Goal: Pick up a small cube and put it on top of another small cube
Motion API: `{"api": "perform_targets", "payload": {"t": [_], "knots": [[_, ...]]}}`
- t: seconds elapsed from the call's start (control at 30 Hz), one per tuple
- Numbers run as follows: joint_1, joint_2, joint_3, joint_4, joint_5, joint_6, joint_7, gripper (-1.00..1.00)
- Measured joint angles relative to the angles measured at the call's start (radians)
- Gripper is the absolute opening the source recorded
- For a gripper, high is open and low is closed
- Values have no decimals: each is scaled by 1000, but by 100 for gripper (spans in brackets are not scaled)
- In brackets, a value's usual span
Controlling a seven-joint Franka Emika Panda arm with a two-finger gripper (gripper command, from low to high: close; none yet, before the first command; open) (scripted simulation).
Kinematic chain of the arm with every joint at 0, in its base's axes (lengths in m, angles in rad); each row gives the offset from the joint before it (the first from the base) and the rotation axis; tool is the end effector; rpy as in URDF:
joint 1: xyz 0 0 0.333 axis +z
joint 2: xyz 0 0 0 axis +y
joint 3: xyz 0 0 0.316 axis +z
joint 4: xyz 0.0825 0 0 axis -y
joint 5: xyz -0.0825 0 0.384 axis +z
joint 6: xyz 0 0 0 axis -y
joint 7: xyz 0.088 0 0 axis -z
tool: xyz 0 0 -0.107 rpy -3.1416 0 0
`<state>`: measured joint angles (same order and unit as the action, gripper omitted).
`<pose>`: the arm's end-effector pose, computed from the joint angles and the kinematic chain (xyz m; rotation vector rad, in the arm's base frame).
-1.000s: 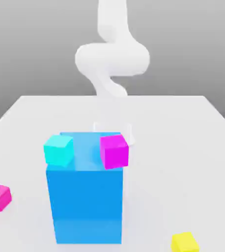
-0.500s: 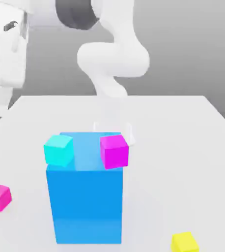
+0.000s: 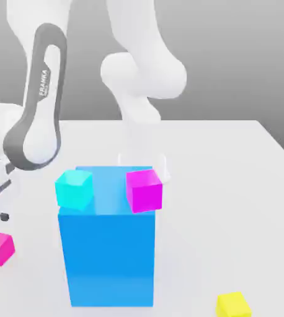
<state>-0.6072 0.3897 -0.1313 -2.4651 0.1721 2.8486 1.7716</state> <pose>0.3392 -0.3277 0.1433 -0.7412 3.0526 -0.0014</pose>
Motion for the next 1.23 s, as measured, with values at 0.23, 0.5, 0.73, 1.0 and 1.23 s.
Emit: {"api": "perform_targets", "payload": {"t": [0.23,0.5,0.73,1.0,1.23], "knots": [[-15,40,17,8,12,34,-9,-100],[48,-197,-22,-16,-96,-177,21,-100],[192,-436,59,50,-154,-477,-164,-100],[323,-689,139,117,-161,-798,-411,-100],[333,-658,149,36,-160,-687,-434,100]]}}
